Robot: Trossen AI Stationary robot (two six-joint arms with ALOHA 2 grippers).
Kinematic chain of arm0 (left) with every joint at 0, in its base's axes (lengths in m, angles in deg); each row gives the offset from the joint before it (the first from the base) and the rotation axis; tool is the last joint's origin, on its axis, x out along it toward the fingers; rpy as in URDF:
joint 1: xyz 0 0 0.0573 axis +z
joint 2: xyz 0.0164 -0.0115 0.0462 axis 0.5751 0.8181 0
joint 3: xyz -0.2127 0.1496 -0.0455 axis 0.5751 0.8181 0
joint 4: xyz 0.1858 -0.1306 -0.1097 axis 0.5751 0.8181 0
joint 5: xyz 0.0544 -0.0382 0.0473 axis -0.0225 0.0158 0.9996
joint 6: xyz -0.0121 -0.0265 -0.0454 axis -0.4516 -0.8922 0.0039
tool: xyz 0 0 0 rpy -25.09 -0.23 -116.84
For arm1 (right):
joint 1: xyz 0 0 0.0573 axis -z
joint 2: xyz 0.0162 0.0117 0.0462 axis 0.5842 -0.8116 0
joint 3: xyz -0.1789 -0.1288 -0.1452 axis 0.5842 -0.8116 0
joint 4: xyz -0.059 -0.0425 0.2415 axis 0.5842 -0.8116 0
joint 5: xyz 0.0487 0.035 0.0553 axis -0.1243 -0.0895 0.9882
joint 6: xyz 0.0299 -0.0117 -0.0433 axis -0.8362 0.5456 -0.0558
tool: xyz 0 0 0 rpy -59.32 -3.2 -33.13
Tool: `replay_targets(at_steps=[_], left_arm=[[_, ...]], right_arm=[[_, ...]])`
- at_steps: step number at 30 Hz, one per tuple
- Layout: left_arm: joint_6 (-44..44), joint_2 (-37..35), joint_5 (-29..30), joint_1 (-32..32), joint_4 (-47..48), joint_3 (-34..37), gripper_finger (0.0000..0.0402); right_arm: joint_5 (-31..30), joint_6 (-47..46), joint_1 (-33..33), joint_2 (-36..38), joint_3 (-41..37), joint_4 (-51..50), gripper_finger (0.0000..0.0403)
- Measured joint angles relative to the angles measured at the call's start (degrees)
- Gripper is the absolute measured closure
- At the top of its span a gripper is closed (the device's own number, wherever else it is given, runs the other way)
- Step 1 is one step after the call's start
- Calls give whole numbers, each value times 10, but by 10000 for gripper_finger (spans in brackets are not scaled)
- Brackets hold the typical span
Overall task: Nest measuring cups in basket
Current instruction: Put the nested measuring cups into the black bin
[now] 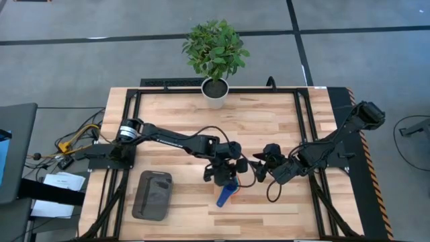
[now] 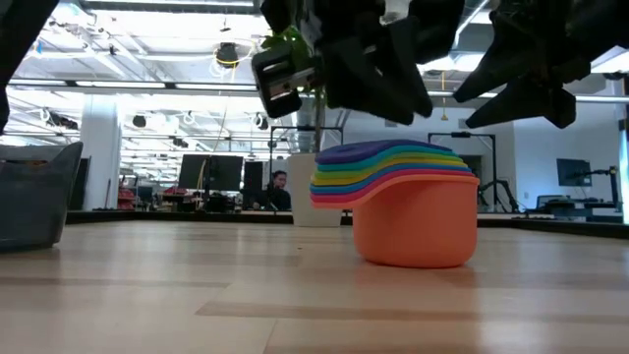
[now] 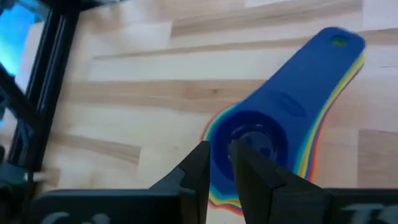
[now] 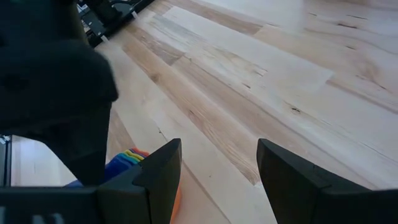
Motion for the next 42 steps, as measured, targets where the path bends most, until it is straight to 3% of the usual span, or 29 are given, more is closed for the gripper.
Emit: replay_targets(at_steps=[8, 14, 18, 23, 30, 35, 42], left_arm=[[-146, -26, 9, -9, -5, 0, 343], [-311, -88, 97, -43, 16, 0, 343], [-445, -120, 74, -41, 60, 4, 361], [-560, -149, 40, -42, 42, 74, 389], [-743, -199, 115, -81, -97, 208, 399], [-895, -230, 163, -112, -169, 281, 376], [-1041, -224, 249, -143, -242, 343, 286]], right_arm=[[0, 0, 0, 0, 0, 2, 168], [-2, -2, 4, 0, 0, 12, 168], [-9, 0, 7, -4, 0, 33, 168], [-3, 23, 5, -37, 0, 99, 168], [1, 34, -14, -88, 0, 147, 168], [0, 31, -18, -107, 0, 166, 168], [0, 34, -18, -113, 0, 171, 168]])
